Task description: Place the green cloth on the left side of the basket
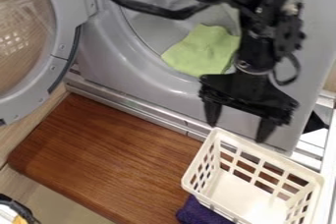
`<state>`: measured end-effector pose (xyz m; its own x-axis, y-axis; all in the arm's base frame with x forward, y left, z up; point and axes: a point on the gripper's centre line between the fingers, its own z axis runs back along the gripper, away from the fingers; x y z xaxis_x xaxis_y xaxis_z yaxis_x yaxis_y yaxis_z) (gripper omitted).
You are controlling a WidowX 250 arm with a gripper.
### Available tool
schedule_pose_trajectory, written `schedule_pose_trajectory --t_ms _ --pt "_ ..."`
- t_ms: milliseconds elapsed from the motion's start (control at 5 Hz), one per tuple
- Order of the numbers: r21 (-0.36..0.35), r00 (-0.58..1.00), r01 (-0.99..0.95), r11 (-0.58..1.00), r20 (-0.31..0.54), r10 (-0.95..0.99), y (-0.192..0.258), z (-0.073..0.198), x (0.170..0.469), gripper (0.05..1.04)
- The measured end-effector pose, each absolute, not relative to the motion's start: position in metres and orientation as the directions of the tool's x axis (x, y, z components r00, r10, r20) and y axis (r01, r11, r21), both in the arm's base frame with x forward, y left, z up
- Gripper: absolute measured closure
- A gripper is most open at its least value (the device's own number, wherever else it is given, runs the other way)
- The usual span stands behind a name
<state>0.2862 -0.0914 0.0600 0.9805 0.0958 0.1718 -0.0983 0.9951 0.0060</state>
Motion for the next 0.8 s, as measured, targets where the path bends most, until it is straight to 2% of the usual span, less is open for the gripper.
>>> schedule_pose_trajectory --t_ms 200,600,800 --pt "-0.002 0.971 -0.173 0.985 0.167 0.171 -0.07 0.061 0.291 0.083" --pt "-0.052 0.93 -0.283 0.958 0.23 0.287 -0.041 0.087 0.306 0.083" --pt "-0.072 0.924 -0.279 0.958 0.251 0.288 -0.041 0.097 0.309 0.083"
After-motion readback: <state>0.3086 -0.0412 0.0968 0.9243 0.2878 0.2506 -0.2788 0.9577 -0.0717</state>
